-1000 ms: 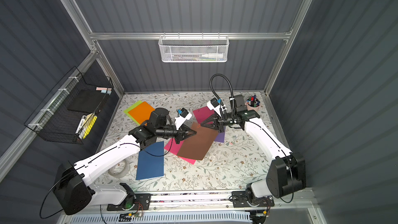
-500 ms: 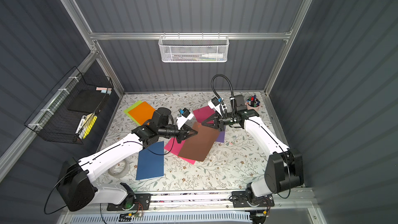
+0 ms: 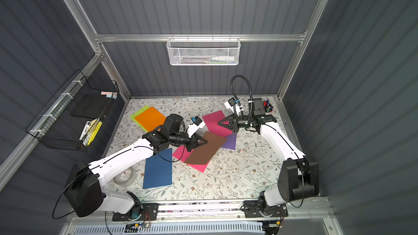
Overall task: Unclip the paperclips from the documents
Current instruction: Remove the paper clip from the document, then place the paper clip at the center of the board.
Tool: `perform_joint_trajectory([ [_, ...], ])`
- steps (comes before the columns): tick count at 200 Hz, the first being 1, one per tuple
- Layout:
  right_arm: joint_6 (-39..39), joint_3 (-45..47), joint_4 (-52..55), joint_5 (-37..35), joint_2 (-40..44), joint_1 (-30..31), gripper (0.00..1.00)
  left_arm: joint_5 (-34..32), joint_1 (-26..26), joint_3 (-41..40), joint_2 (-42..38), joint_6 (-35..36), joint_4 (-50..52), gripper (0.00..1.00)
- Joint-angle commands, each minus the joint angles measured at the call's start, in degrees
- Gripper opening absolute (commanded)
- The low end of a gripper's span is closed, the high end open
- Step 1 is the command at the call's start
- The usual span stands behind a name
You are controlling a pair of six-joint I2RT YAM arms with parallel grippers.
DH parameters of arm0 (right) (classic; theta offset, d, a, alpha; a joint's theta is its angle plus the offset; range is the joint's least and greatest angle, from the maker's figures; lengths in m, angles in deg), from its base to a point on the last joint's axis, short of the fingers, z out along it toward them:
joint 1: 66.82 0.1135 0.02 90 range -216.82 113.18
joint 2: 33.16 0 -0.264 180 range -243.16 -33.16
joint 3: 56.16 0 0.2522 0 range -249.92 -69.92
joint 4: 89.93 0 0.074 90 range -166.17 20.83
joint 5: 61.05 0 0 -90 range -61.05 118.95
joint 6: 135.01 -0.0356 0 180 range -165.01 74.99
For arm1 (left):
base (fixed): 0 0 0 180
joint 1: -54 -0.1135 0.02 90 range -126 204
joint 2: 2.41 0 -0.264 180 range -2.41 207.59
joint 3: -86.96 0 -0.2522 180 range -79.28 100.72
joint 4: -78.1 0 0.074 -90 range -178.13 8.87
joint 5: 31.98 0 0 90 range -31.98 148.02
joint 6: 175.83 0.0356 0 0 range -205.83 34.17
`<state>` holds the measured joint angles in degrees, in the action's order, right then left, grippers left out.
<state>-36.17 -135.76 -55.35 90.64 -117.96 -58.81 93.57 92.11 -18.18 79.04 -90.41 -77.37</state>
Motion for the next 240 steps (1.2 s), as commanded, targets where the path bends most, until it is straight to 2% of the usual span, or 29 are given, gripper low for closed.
perform_joint_trajectory([
  [1,-11.3,6.6,-3.6,-13.1,0.1,-3.9,0.0,-1.9,-0.3,0.8,-3.3,-1.7,-2.4,0.0],
  [56,-24.2,22.6,-1.3,-33.3,4.9,-5.2,0.0,-4.3,-3.1,-0.4,-7.1,-4.7,-8.5,0.0],
  [83,-29.6,24.7,-0.6,-40.6,6.9,-5.3,0.0,-3.5,-3.9,-0.5,-7.4,-5.1,-10.5,0.0],
  [90,-30.7,24.0,0.9,-42.7,6.6,-5.4,0.06,-3.4,-4.0,-0.5,-7.3,-5.0,-10.7,0.0],
  [99,-30.9,22.7,2.7,-43.0,6.0,-5.3,0.16,-4.3,-4.1,-0.5,-7.3,-5.1,-10.8,0.0],
  [114,-31.2,21.2,4.6,-45.5,4.8,-5.3,0.4,-6.4,-4.3,-0.9,-7.4,-5.9,-11.7,0.0],
  [136,-31.4,21.1,4.8,-46.3,5.4,-5.2,0.54,-5.9,-4.6,-2.1,-7.4,-7.7,-14.2,0.0],
  [165,-30.8,21.7,4.8,-47.6,8.2,-5.3,0.6,-1.3,-4.5,-2.0,-3.5,-8.9,-17.8,0.0],
  [175,-30.2,21.3,6.5,-48.4,8.9,-5.3,0.61,-2.4,-4.5,-1.6,-3.2,-9.0,-16.2,0.0],
  [191,-29.2,20.4,7.4,-48.4,9.4,-5.3,0.62,-9.4,-5.1,-2.9,-5.0,-14.6,-18.0,0.0],
  [215,-28.6,19.8,7.8,-46.1,9.6,-5.3,0.62,-23.5,-9.6,-2.0,-3.9,-19.9,-13.1,0.0],
  [240,-28.6,20.4,5.9,-44.2,9.9,-4.7,0.64,-23.2,-17.2,-6.5,-4.0,-23.1,-20.3,0.0],
])
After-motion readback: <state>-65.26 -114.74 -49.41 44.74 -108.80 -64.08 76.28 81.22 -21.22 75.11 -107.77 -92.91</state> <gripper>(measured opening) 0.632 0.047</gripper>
